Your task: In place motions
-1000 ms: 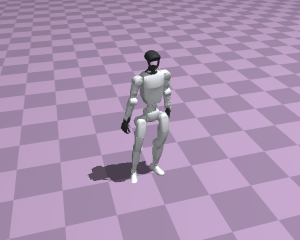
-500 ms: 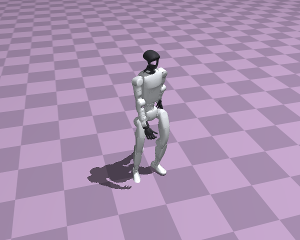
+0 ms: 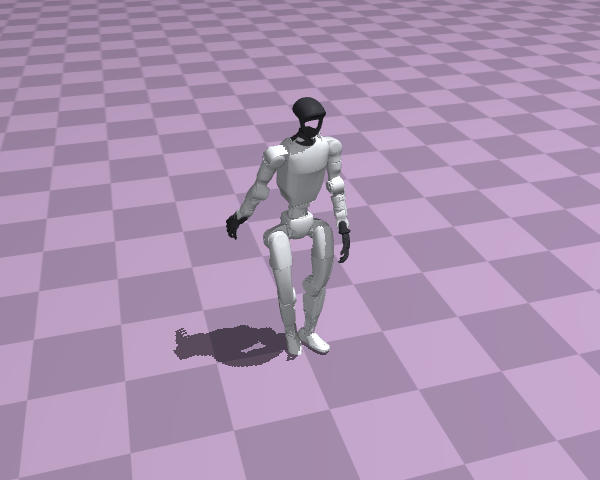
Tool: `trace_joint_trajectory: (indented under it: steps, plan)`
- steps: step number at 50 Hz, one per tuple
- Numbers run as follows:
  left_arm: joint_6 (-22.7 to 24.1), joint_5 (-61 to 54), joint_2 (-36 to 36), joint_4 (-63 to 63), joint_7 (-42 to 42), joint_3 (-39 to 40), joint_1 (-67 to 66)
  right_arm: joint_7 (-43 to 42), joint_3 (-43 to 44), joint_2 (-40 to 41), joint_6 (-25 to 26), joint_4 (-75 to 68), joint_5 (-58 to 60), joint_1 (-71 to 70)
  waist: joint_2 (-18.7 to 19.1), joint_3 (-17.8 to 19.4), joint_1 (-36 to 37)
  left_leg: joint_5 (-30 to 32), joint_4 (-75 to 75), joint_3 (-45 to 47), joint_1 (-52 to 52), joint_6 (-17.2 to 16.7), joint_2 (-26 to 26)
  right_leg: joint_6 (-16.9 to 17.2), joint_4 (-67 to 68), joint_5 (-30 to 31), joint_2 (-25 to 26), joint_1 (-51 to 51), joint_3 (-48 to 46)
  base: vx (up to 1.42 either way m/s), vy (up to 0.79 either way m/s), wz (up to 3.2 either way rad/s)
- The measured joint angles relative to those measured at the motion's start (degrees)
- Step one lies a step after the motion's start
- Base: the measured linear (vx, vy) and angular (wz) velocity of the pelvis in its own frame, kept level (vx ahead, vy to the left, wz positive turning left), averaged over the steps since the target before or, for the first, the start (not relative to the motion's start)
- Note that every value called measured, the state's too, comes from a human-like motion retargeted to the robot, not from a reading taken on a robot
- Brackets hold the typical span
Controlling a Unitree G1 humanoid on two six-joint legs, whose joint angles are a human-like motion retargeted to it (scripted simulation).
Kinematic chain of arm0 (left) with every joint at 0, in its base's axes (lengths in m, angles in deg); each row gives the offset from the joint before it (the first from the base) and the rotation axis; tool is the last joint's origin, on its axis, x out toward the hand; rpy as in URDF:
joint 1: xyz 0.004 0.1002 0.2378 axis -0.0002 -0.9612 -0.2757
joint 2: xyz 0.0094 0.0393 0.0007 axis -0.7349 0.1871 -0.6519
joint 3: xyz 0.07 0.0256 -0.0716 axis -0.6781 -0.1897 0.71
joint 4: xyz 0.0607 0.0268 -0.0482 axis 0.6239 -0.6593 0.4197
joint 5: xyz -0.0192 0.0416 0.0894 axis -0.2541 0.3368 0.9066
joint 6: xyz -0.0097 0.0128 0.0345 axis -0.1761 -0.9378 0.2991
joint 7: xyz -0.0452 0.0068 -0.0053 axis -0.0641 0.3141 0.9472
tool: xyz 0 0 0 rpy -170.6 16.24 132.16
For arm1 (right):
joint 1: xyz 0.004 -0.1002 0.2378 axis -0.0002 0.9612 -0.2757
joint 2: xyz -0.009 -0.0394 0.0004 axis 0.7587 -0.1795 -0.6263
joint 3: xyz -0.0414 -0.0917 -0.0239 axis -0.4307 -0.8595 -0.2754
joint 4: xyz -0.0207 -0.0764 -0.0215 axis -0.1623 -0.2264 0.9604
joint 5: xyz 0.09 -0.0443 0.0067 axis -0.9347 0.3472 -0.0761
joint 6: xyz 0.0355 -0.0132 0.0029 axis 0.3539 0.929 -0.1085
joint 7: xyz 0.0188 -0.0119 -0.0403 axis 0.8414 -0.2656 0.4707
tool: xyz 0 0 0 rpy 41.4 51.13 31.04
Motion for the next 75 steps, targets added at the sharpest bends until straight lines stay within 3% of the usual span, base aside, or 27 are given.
trace_joint_trajectory:
  steps: [2, 4, 5, 8, 13, 17, 20, 25, 27, 28, 30, 32, 35, 37, 40, 44, 48, 51, 53, 55, 56, 58, 60, 62, 65, 70, 75]
  plan:
    - [-2.5, -0.6, 0.6, -4.4, -3.0, 3.7, -7.5, 1.6, -6.9, 0.0, -0.3, 0.0, 0.7, -5.1, -1.6, 1.6, -1.7, -3.3, 4.3, -0.4, 2.6, 3.1, -3.2, 0.0, -10.1, -17.0, -1.7, 10.2, 0.0, 0.39, 0.30, 0.39]
    - [-4.5, -2.2, 0.6, -8.8, -5.9, 7.6, -14.8, 2.9, -12.5, 0.7, -1.1, 0.0, 3.2, -11.0, -4.0, 2.0, -1.0, -2.6, 12.3, 2.1, 2.5, 7.0, -6.4, -2.6, -16.6, -25.6, -8.5, 16.9, -4.2, 0.36, 0.33, 0.00]
    - [-5.4, -3.2, -0.1, -11.1, -7.7, 10.1, -17.6, 4.0, -15.2, 1.4, -1.7, 0.0, 5.1, -15.0, -5.4, 2.5, 0.0, 0.4, 19.0, 6.9, 0.6, 8.5, -5.1, -6.4, -19.5, -26.5, -10.7, 17.8, -2.4, -0.06, -0.13, -0.35]
    - [-6.2, -7.5, -4.0, -20.2, -14.3, 16.1, -19.9, 9.7, -16.9, 4.6, -7.9, 2.3, 11.2, -30.2, -6.0, 4.9, 3.6, 13.1, 48.7, 2.5, -20.7, 13.5, 2.0, -10.1, -22.5, -27.6, -10.0, 15.6, 1.5, -0.42, -0.36, -0.37]
    - [-11.3, -14.8, -7.1, -22.0, -17.5, 20.2, -28.8, 18.2, -15.1, 6.3, -16.7, 20.0, 16.2, -42.6, -5.3, 8.4, 10.5, 4.4, 71.3, 0.2, -39.2, 14.2, 6.1, -12.9, -22.0, -28.1, -9.3, 13.5, 3.4, -0.15, -0.16, -0.62]
    - [-6.3, -13.8, -6.9, -22.0, -17.6, 25.0, -32.9, 13.7, -16.8, 7.5, -23.0, 26.0, 13.0, -46.9, -5.3, 7.8, 10.1, 2.0, 74.1, 1.8, -43.0, 14.2, 6.3, -12.3, -22.0, -28.0, -10.0, 13.1, 4.2, 0.01, 0.02, 0.11]
    - [-6.5, -14.2, -7.0, -22.0, -17.9, 25.4, -32.9, 13.7, -18.0, 6.5, -24.9, 27.9, 13.6, -46.4, -4.8, 5.6, 9.4, 3.2, 70.5, 2.9, -40.5, 14.2, 5.1, -11.5, -22.5, -28.3, -10.0, 12.8, 3.1, 0.08, 0.09, 0.55]
    - [-7.0, -15.1, -6.6, -22.0, -15.1, 19.8, -27.3, 9.1, -18.2, 6.5, -22.1, 25.2, 19.1, -37.4, -5.7, 2.5, 5.7, 5.4, 48.7, 6.2, -22.0, 13.7, 0.1, -8.0, -21.9, -28.0, -11.1, 14.2, -1.5, 0.14, 0.09, 0.72]
    - [-6.6, -13.7, -6.1, -22.0, -14.4, 15.9, -23.7, 8.5, -17.2, 6.5, -19.8, 22.1, 20.8, -31.0, -5.7, 1.5, 4.5, 7.0, 31.5, 5.8, -10.5, 10.7, -4.4, -5.6, -20.0, -27.2, -10.7, 14.8, -2.8, 0.24, 0.09, 0.30]
    - [-6.5, -12.7, -5.8, -22.0, -14.1, 13.8, -21.7, 8.5, -16.1, 6.4, -18.4, 19.9, 21.6, -27.7, -5.1, 0.9, 4.1, 4.1, 21.3, 4.2, -4.4, 7.8, -7.3, -4.3, -18.5, -26.5, -9.7, 14.8, -3.0, 0.28, 0.08, 0.04]
    - [-6.3, -10.4, -4.8, -21.3, -13.2, 9.4, -17.5, 8.1, -12.6, 5.7, -15.9, 13.8, 22.5, -21.6, -3.4, 0.2, 3.8, -6.2, 4.0, 10.0, 7.1, 7.5, -9.4, -1.2, -14.4, -24.4, -6.9, 14.6, -3.4, 0.25, 0.07, -0.04]
    - [-7.0, -9.0, -3.1, -18.8, -10.6, 6.2, -12.2, 7.7, -8.4, 4.0, -12.3, 6.0, 22.1, -17.8, -1.3, -0.5, 0.7, -1.6, -4.4, 6.8, 8.3, 5.2, -7.7, 0.0, -8.1, -16.8, -3.3, 11.0, -9.2, -0.18, -0.21, -0.27]
    - [-7.6, -7.3, -1.1, -11.9, -3.2, 4.7, -2.2, 7.8, -2.7, 0.6, -3.2, 0.0, 17.1, -14.1, 2.2, 0.8, 0.2, 2.2, -5.3, 8.8, 2.9, 0.5, 0.6, 0.0, 12.8, 1.6, -4.7, -3.0, -15.3, -0.60, -0.25, -0.86]
    - [-5.3, -8.2, -0.3, -6.3, 1.6, 2.2, 3.2, 6.8, 0.2, -1.5, 1.0, 0.0, 9.8, -8.2, 3.6, 1.9, -3.0, 2.4, -5.5, 7.2, 1.9, 0.4, 1.2, 0.0, 23.3, 5.5, -5.2, -11.7, -12.2, -0.11, 0.19, 0.66]
    - [-2.0, -5.4, -1.1, 2.1, 8.5, 2.5, 9.7, 7.8, 1.6, -2.8, 5.2, 0.0, -1.5, -0.7, 4.4, 5.2, -5.4, 0.4, -3.9, 2.7, 2.4, 2.8, 1.0, 0.0, 34.9, 0.6, -10.2, -16.2, -11.0, 0.03, 0.40, 0.85]
    - [0.6, -6.2, 0.2, 7.1, 3.3, 1.5, 10.6, -0.3, 7.2, -1.8, 4.7, 0.0, -6.3, 5.6, 4.3, 4.8, -5.9, -0.5, -3.2, 0.6, 2.8, 3.3, 1.6, 0.0, 37.2, -1.5, -9.4, -18.4, -9.4, 0.11, -0.03, 0.03]
    - [3.4, -8.4, -0.5, 8.0, 5.3, -0.1, 7.4, -1.3, 7.6, -1.6, 1.5, 0.0, -8.7, 7.2, 3.1, 2.1, -3.0, -1.2, -3.5, 4.2, 3.2, 2.9, 1.5, 0.0, 27.5, 0.7, -4.8, -14.0, -6.6, 0.13, -0.17, -0.88]
    - [0.6, -4.6, -0.4, 4.7, 5.0, 1.1, 2.0, 0.1, 4.9, -1.2, 2.5, 0.0, -8.4, 4.1, 1.6, 0.6, -1.5, -3.4, -1.3, 6.9, 3.6, 3.8, 0.4, 0.0, 11.9, 2.0, -1.6, -4.9, -2.6, 0.15, -0.12, -0.54]
    - [-1.7, -2.8, 0.0, 0.8, 0.7, 3.0, -3.2, 1.8, 1.5, -0.7, 2.7, 0.0, -7.3, 0.5, -0.5, 0.7, -1.9, -6.4, 3.1, 6.8, 4.0, 4.9, -1.3, 0.0, -1.7, -5.4, -0.4, 3.8, 1.1, 0.29, -0.02, 0.29]
    - [-2.6, -2.1, 1.1, -5.2, -6.9, 8.1, -11.6, 4.2, -2.5, 0.2, 2.3, 0.0, -5.1, -3.7, -3.2, 0.2, -3.0, -7.5, 9.8, 6.7, 4.5, 7.9, -5.5, 0.0, -12.9, -22.3, -5.4, 14.8, -7.2, 0.51, 0.31, 0.95]
    - [-2.6, -3.3, 1.4, -7.4, -10.0, 10.4, -14.4, 5.3, -4.0, 0.7, 2.5, 0.0, -4.6, -6.0, -4.8, 0.4, -3.3, -5.2, 15.0, 10.1, 4.5, 9.3, -4.6, -2.4, -15.0, -24.6, -8.3, 16.6, -8.6, 0.40, 0.14, 0.69]
    - [-3.2, -7.9, 0.9, -12.2, -15.3, 16.8, -17.9, 8.3, -6.5, 2.3, 2.0, 0.0, -3.9, -14.9, -6.8, 1.1, -1.4, 2.3, 35.6, 12.3, -5.7, 13.4, 2.7, -4.8, -17.9, -27.5, -11.2, 17.0, -7.1, -0.08, -0.24, -0.62]
    - [-3.1, -14.7, -1.3, -18.2, -18.8, 22.9, -19.7, 11.6, -7.1, 4.3, -2.5, 0.0, -2.7, -27.0, -3.9, 3.8, 5.4, 10.2, 60.0, -3.7, -24.3, 14.2, 7.4, -8.6, -19.1, -27.9, -3.5, 15.4, 4.5, -0.35, -0.77, -2.04]
    - [-3.7, -20.8, -2.9, -21.1, -17.7, 25.9, -22.4, 17.5, -8.7, 5.3, -5.7, 4.4, -0.9, -37.0, -3.3, 6.0, 7.6, 4.1, 74.5, -10.4, -36.8, 14.2, 5.6, -9.8, -18.5, -27.1, -4.1, 13.8, 1.7, -0.37, -0.46, -1.09]
    - [-8.3, -23.0, -3.9, -22.0, -13.1, 27.4, -27.1, 21.2, -10.5, 6.6, -9.8, 17.5, 3.1, -46.3, -3.6, 10.5, 13.8, -0.7, 89.2, -9.1, -48.9, 14.2, 11.3, -12.7, -16.6, -27.5, -3.9, 12.7, 5.0, -0.18, -0.27, -1.25]
    - [-8.5, -16.3, -5.1, -22.0, -10.7, 27.9, -34.7, 19.0, -14.6, 6.5, -20.6, 31.2, 7.8, -55.2, -5.1, 11.7, 17.3, -1.3, 94.8, -2.5, -60.2, 14.2, 10.1, -15.1, -18.4, -27.1, -6.1, 12.8, 8.7, 0.01, 0.01, -0.31]
    - [-8.4, -14.1, -5.4, -22.0, -14.3, 27.5, -34.2, 12.1, -17.8, 5.2, -26.0, 34.9, 12.8, -56.4, -6.5, 9.4, 17.4, -1.3, 86.8, 4.2, -54.3, 14.2, 10.8, -15.0, -21.0, -28.5, -8.3, 12.7, 7.6, 0.02, 0.11, 0.21]
